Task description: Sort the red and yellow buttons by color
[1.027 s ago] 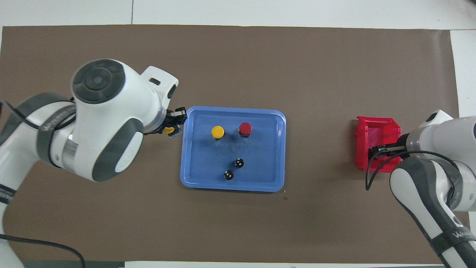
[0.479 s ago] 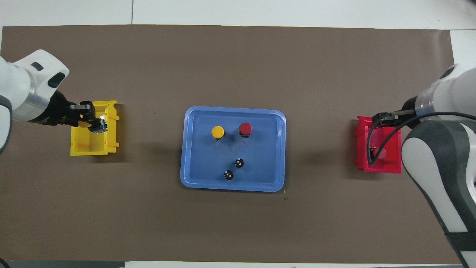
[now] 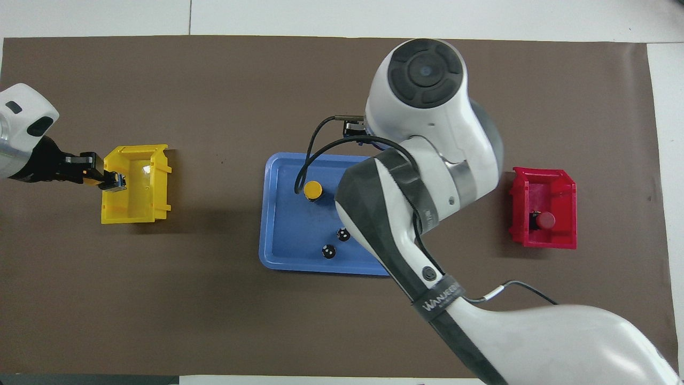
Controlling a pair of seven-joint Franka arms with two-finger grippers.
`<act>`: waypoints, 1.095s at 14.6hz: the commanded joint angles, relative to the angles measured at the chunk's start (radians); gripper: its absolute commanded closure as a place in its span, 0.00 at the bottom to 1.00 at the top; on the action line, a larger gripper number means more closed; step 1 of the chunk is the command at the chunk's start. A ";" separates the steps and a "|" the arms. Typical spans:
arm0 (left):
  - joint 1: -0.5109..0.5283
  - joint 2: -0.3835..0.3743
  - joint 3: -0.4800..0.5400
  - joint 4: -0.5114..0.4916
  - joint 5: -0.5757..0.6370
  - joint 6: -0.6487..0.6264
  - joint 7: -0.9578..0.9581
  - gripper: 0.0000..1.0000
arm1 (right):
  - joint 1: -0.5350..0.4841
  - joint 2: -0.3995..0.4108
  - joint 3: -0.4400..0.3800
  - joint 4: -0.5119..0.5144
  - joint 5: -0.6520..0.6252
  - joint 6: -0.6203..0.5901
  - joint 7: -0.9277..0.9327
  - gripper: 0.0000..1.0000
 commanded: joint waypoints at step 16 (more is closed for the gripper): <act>0.022 0.029 -0.006 -0.269 -0.011 0.322 0.103 0.57 | 0.079 -0.007 -0.001 -0.263 -0.010 0.210 0.047 0.28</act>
